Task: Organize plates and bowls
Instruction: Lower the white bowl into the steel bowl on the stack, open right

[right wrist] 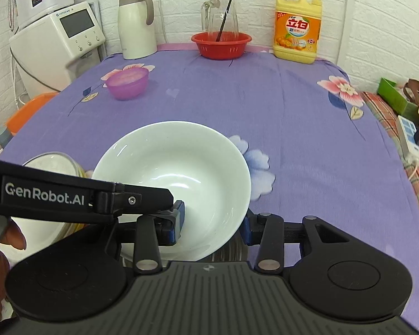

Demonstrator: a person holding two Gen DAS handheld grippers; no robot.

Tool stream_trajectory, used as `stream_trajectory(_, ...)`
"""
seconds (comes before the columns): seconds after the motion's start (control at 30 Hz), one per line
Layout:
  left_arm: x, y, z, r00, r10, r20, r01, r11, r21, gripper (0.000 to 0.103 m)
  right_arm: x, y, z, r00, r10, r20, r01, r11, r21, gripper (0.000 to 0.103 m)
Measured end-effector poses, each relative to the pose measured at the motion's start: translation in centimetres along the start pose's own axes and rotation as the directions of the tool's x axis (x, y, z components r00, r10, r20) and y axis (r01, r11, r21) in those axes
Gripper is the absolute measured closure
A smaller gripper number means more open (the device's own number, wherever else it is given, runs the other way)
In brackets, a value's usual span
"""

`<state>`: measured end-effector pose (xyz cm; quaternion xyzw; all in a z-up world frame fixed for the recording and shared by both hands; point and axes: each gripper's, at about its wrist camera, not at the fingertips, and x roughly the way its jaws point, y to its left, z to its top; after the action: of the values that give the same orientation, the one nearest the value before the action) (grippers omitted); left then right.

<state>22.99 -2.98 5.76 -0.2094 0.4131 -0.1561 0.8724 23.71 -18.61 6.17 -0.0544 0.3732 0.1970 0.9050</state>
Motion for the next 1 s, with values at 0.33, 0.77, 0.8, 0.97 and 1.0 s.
stream_trajectory(0.33,0.4,0.6,-2.7,0.998,0.052,-0.023,-0.051,0.998,0.035,0.073,-0.4,0.0,-3.1,0.998,0.056,0.005,-0.056,0.998,0.021,0.033)
stream_trajectory(0.77,-2.8,-0.2,-1.2,0.999,0.044,0.009,-0.044,0.994,0.104,0.012,-1.9,-1.4,-3.3,0.993,0.088,0.082,-0.096,0.991,0.098,0.012)
stream_trajectory(0.8,-3.3,-0.2,-1.2,0.999,0.041,0.029,-0.044,0.993,0.110,0.006,-2.1,-1.4,-3.3,0.992,0.081,0.092,-0.091,0.991,0.103,0.007)
stream_trajectory(0.97,-5.0,0.5,0.0,0.997,0.024,0.071,-0.032,0.993,0.117,0.005,-3.1,-1.8,-2.8,0.989,0.048,0.138,-0.063,0.992,0.106,0.000)
stream_trajectory(1.0,-5.3,0.8,0.2,0.996,0.028,0.080,-0.037,0.993,0.116,0.005,-3.2,-2.0,-2.6,0.989,0.041,0.142,-0.057,0.992,0.112,0.000)
